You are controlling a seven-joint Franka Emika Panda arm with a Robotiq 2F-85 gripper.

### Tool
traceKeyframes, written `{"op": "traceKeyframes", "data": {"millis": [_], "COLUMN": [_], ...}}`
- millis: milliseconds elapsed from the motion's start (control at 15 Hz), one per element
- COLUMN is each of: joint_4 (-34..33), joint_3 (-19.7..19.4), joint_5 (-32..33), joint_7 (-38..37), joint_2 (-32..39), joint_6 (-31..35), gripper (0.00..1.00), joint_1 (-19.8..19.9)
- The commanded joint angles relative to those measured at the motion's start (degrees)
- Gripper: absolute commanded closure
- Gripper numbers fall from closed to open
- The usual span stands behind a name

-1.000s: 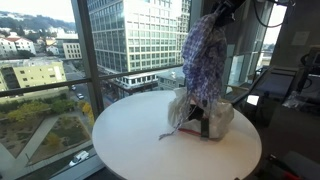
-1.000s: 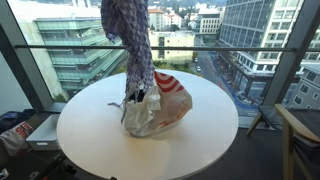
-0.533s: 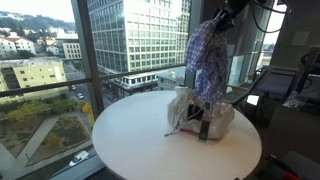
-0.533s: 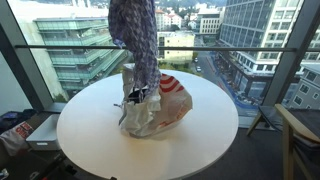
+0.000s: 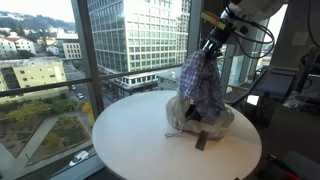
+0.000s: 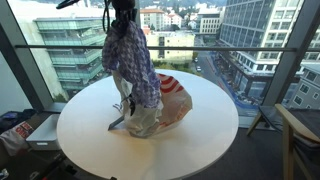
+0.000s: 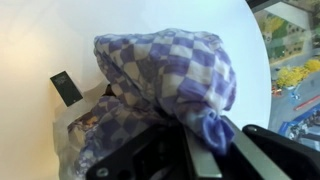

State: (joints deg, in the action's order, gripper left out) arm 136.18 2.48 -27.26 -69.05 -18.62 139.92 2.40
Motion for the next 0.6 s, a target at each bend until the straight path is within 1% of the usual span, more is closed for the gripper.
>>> {"op": "traceKeyframes", "data": {"millis": [0,267,467,533], "joint_4": [1.2,2.7,3.5,3.7], "joint_3": [-0.1,-0.9,-1.0,-1.1], "joint_5": [-1.4,0.0,3.7,6.1], "joint_7": [2.7,1.5,-1.6,-3.5], "joint_2": [3.7,8.6,12.1,13.4], "joint_6": [4.9,5.3,6.9,8.0], "gripper": [0.93,0.94,0.93,0.93], "joint_1": [-1.8,-1.0,0.2,0.7]}}
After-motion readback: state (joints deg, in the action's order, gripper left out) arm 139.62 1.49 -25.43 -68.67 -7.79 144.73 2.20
